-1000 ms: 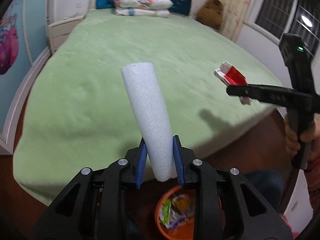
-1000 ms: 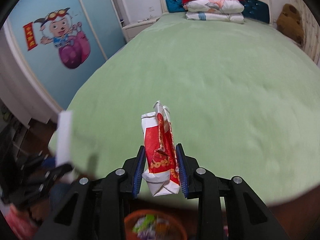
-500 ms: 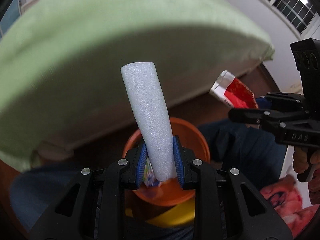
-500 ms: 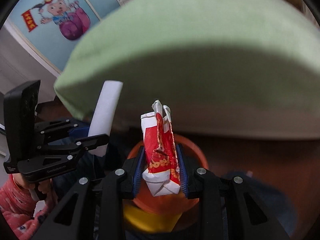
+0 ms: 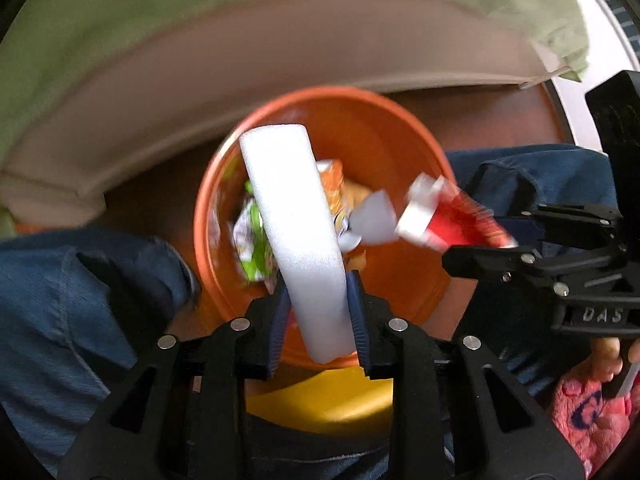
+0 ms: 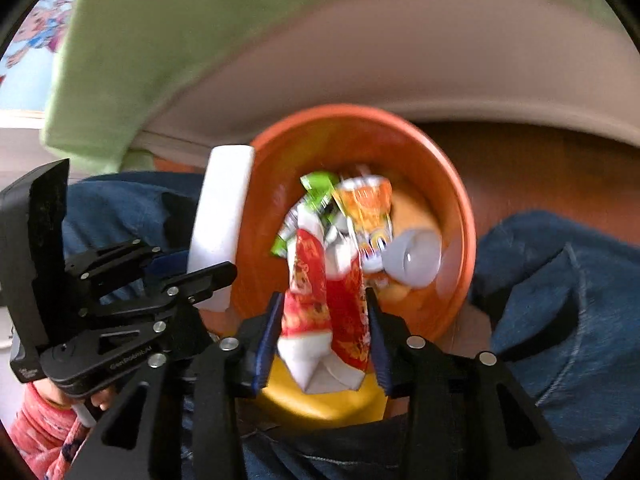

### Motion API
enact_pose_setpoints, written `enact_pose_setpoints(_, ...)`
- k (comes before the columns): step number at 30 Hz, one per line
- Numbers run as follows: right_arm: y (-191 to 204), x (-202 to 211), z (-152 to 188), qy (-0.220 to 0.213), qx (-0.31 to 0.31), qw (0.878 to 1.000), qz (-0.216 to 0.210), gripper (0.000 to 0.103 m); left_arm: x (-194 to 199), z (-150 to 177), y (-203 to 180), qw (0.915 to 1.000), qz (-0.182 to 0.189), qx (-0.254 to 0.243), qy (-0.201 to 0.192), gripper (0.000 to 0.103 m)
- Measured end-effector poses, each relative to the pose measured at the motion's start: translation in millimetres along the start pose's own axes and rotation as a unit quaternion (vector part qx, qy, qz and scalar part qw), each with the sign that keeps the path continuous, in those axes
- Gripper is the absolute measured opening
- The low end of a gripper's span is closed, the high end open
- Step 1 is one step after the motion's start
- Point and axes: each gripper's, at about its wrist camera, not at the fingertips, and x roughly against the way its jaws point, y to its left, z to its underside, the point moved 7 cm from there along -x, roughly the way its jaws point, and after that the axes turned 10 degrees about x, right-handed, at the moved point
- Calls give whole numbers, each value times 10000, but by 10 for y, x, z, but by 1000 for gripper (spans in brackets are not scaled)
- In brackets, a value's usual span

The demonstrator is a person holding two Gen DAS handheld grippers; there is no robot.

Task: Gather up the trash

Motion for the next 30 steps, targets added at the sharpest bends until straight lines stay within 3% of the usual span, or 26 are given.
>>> enact_pose_setpoints(2,-24,-71,33,87,-87,9999,83,52,-81,22,24,9998,-110,45,153,40)
enact_pose_setpoints(4,-71,-70,58,54,-163,9998,139,64,-125,35,51,9994,-146,124,297,57)
enact_pose_setpoints(7,-151,-25,6,-31,-296,9995,90,75,-65,3,62,9992,-191,261,236,67)
enact_pose_setpoints(10,-220,-81,12,5,-466,9989,4,76,-26,-26,104,9987,-237,397,215,72)
enact_pose_setpoints(18,-248,5,-31,-160,-565,9983,-27,77,20,-36,142,9984,-313,431,173,73)
enact_pose_setpoints(24,-182,436,-189,-790,-295,9958,350,78,470,-204,85,9970,-489,296,-528,73)
enact_pose_setpoints(30,40,1222,-474,-1846,28,9816,486,82,1413,-515,-12,9805,-603,277,-1851,73)
